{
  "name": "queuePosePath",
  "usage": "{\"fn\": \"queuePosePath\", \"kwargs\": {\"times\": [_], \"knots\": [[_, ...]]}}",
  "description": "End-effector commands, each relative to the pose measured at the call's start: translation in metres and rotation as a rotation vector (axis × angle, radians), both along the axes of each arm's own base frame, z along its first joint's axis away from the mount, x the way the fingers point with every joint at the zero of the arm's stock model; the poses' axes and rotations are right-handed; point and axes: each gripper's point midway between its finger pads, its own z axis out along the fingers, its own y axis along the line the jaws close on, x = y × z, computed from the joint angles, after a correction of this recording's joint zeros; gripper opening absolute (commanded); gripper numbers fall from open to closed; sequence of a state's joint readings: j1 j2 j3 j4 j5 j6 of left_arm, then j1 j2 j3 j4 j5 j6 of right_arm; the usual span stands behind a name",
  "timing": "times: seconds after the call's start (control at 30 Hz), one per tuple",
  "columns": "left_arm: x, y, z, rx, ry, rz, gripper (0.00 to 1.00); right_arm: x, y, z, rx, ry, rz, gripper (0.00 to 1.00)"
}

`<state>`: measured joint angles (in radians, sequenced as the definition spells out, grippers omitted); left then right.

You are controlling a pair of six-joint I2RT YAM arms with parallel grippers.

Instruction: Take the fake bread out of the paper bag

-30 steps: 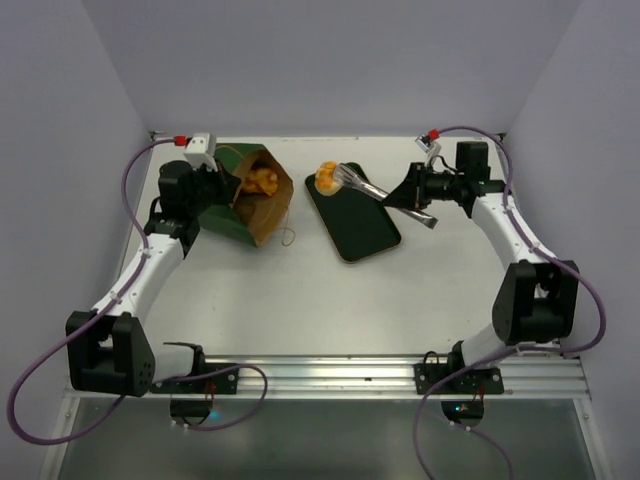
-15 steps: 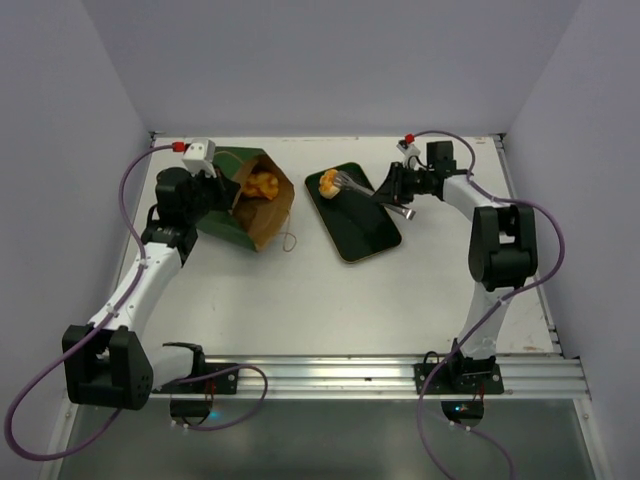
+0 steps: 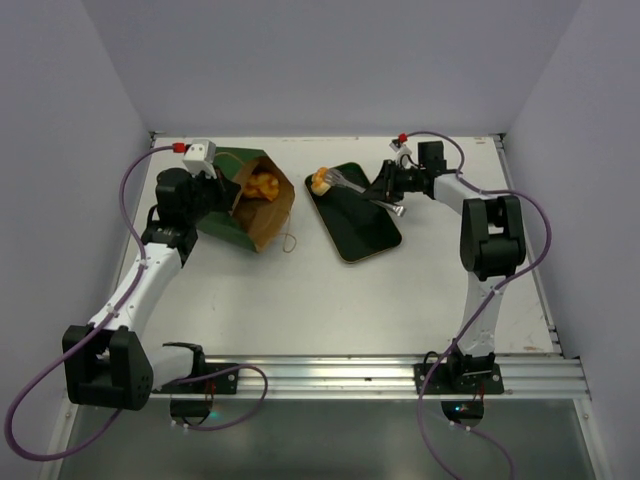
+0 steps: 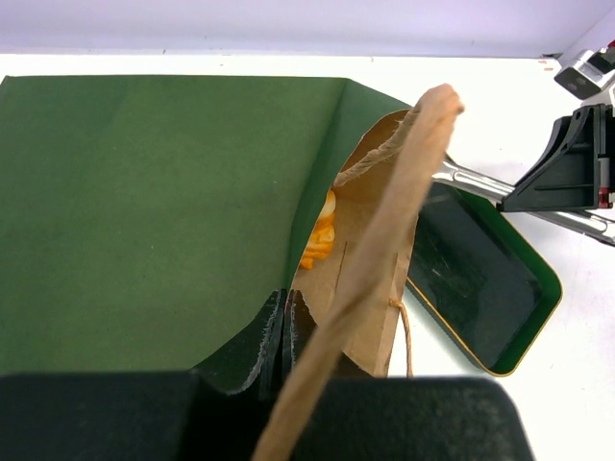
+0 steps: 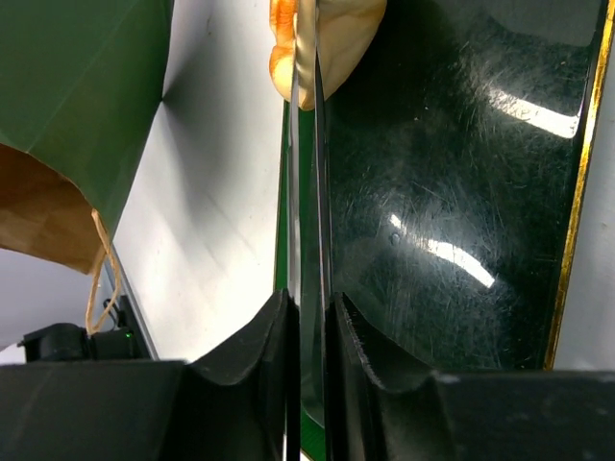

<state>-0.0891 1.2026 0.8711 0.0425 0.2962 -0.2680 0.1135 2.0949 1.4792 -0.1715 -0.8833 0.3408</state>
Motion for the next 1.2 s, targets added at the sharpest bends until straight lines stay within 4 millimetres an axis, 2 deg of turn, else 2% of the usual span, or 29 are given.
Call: {"fn": "queuePosePath", "kwargs": {"times": [0.0,0.1,0.3,0.47,0.87,1.17], "knots": [[0.000,0.005,0.017,0.014,-0.063,0.006,0.00,0.007,0.008,0.013,0.039,-0.038,0.017,0.28],[0.000,0.005,0.018,0.015,-0.064,0.004,0.00,0.004,0.005,0.014,0.029,-0.048,0.013,0.36],[0.000,0.005,0.017,0.015,-0.061,0.002,0.00,-0.002,-0.007,0.020,0.024,-0.058,-0.004,0.41],[-0.001,0.005,0.017,0.015,-0.058,0.004,0.00,-0.003,-0.014,0.028,0.020,-0.074,-0.020,0.44],[-0.003,0.006,0.019,0.016,-0.061,0.004,0.00,-0.009,-0.026,0.032,0.021,-0.073,-0.044,0.49],[-0.004,0.003,0.020,0.011,-0.061,-0.012,0.00,-0.009,-0.048,0.044,0.030,-0.089,-0.089,0.54]]}}
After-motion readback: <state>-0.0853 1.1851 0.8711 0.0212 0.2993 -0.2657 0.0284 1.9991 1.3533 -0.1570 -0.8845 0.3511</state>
